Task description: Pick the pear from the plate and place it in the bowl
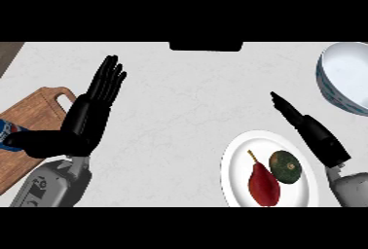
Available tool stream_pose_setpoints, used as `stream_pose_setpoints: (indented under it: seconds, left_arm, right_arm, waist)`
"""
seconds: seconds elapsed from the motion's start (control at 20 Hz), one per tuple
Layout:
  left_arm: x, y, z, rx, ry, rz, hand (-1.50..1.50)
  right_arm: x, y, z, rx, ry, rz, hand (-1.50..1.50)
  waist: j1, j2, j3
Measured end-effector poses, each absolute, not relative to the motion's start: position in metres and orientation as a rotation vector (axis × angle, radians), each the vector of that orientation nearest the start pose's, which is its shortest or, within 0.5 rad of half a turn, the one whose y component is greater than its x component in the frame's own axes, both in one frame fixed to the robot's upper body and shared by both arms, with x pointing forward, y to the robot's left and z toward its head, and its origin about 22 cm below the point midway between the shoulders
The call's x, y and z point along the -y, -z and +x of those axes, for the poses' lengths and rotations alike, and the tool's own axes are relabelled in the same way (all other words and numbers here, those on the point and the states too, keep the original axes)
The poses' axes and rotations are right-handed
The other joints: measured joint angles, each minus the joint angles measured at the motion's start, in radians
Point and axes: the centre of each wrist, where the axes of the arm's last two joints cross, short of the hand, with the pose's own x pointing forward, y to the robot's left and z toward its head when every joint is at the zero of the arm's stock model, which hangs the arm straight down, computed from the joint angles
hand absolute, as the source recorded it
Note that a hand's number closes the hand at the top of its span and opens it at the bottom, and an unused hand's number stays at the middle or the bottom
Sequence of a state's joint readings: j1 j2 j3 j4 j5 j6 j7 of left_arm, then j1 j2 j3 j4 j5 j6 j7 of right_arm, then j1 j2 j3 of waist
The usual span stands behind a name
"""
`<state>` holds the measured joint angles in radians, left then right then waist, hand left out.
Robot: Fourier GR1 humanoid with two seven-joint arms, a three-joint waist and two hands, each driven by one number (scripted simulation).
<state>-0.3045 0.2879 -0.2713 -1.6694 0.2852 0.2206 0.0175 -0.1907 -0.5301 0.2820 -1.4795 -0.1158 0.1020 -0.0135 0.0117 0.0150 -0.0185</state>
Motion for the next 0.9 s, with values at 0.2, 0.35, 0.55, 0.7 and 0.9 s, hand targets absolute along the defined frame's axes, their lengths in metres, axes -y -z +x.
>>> stream_pose_setpoints:
  seconds: [0.2,0.35,0.55,0.7,0.9]
  left_arm:
    - [-0.229,-0.085,0.286,1.781,0.126,0.002,0.0]
    - [-0.263,-0.074,0.284,1.703,0.103,0.169,0.0]
    - [-0.295,-0.06,0.275,1.605,0.056,0.302,0.0]
    - [-0.311,-0.056,0.266,1.57,0.036,0.351,0.0]
    - [-0.316,-0.055,0.261,1.55,0.032,0.366,0.0]
  right_arm:
    - [0.277,-0.078,0.28,1.686,-0.636,-0.025,1.5]
    - [0.29,-0.115,0.283,1.785,-0.715,-0.135,-1.5]
    - [0.328,-0.108,0.264,1.607,-0.68,-0.498,-1.5]
    - [0.32,-0.094,0.226,1.604,-0.629,-0.582,-1.5]
    - [0.306,-0.093,0.169,1.6,-0.647,-0.635,-1.5]
  waist:
    - [-0.009,-0.014,0.012]
    - [-0.018,-0.026,0.007]
    - [-0.064,-0.033,0.01]
    - [-0.079,-0.037,0.014]
    - [-0.075,-0.032,0.016]
